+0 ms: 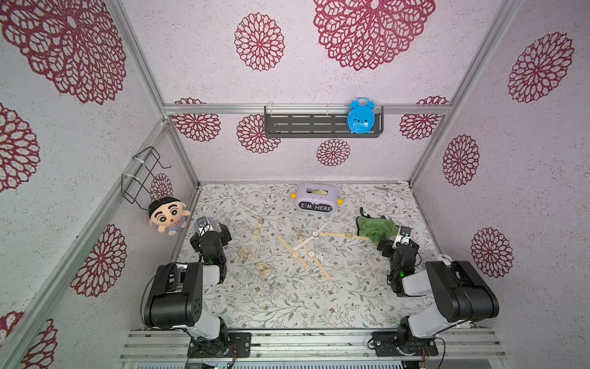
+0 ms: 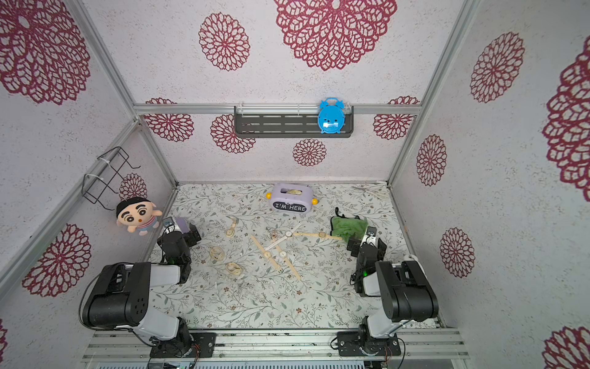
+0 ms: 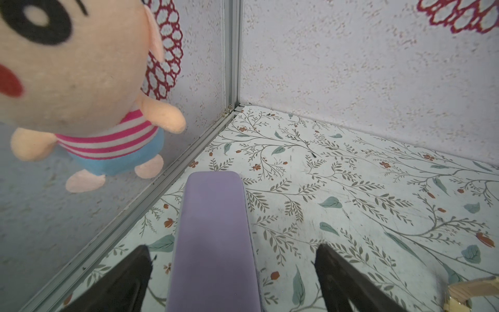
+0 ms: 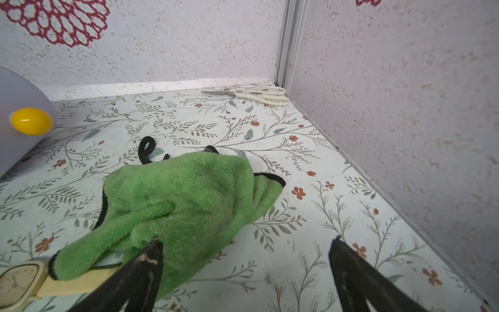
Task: Wipe the watch dial
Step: Reset both arms
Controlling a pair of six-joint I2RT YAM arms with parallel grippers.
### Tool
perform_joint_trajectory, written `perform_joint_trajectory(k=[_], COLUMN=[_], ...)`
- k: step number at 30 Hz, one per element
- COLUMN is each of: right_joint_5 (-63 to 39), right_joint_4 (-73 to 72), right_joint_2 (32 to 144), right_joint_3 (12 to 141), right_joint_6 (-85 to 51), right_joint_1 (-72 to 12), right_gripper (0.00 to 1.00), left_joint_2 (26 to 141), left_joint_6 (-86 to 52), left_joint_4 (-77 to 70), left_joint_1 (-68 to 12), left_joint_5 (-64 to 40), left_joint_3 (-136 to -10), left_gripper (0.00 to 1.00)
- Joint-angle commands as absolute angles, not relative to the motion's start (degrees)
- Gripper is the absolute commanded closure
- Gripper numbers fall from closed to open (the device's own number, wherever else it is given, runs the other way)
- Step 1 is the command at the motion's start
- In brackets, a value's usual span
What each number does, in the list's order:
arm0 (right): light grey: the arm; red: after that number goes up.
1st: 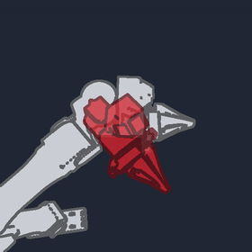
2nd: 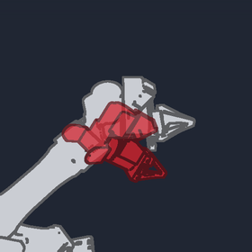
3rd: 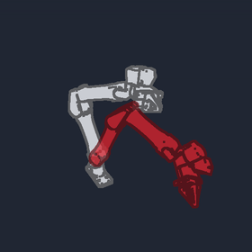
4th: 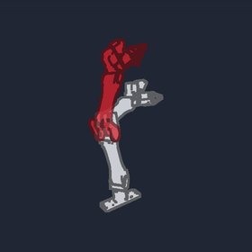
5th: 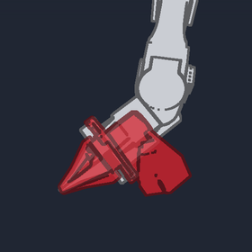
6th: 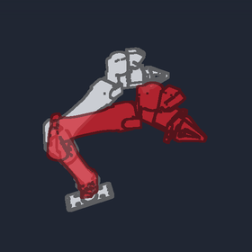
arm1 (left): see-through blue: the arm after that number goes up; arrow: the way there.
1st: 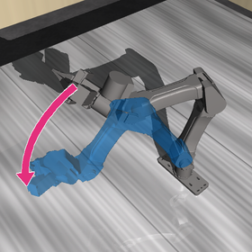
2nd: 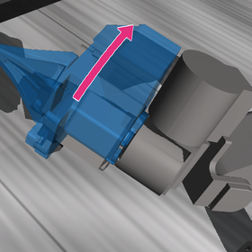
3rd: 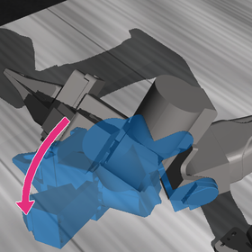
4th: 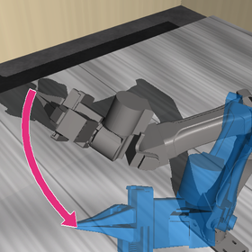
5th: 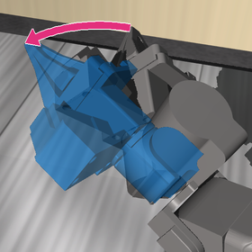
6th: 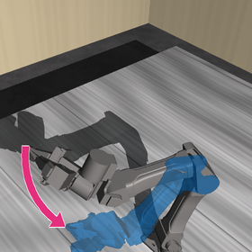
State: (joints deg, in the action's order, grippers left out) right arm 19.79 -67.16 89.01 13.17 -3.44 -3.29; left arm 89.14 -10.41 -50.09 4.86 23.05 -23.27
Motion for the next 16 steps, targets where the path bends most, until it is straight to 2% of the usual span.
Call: perform_joint_trajectory(k=[1,16], right_joint_5=[21.1,20.8], right_joint_4=[-70.3,-69.9], right_joint_2=[88.1,88.0], right_joint_3=[14.0,14.0], right_joint_6=[-2.2,-2.3], right_joint_1=[-3.4,-3.3], right_gripper=[0.01,0.01], left_joint_2=[88.9,89.0], left_joint_6=[-9.5,-9.5], left_joint_4=[-52.1,-52.2], left_joint_1=[4.9,4.9], left_joint_5=[23.3,23.3], left_joint_3=[-23.2,-23.2], left_gripper=[0.03,0.03])
